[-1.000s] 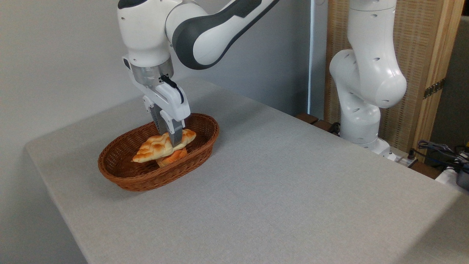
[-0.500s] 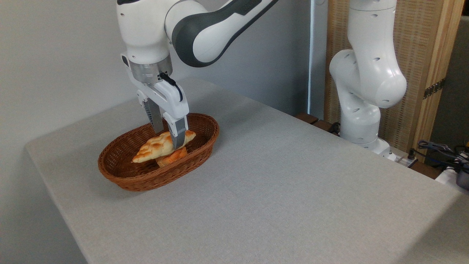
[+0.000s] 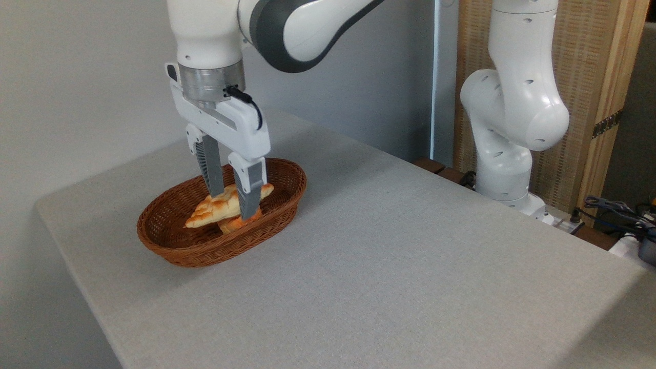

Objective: Put bread into the basket
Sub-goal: 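Lower the pastry into the basket and open the gripper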

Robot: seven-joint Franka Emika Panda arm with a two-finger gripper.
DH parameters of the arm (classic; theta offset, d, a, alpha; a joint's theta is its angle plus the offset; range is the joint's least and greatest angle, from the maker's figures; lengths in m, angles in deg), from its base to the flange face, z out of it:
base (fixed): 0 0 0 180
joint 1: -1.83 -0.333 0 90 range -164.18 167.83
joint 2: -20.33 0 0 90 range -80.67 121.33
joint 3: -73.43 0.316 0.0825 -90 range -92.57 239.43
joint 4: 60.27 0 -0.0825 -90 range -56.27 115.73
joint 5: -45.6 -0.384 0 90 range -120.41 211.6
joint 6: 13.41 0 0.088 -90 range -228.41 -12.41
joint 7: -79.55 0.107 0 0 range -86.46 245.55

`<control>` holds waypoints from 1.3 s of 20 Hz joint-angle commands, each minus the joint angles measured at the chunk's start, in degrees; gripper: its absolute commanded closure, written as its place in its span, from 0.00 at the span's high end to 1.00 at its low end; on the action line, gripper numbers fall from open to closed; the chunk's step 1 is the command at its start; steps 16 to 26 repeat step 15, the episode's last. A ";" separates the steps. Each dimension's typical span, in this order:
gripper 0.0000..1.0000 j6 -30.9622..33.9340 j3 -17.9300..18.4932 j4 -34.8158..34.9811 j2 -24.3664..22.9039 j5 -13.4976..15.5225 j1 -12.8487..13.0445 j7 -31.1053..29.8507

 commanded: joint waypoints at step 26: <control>1.00 5.27 10.91 0.27 -1.44 -2.31 0.39 14.60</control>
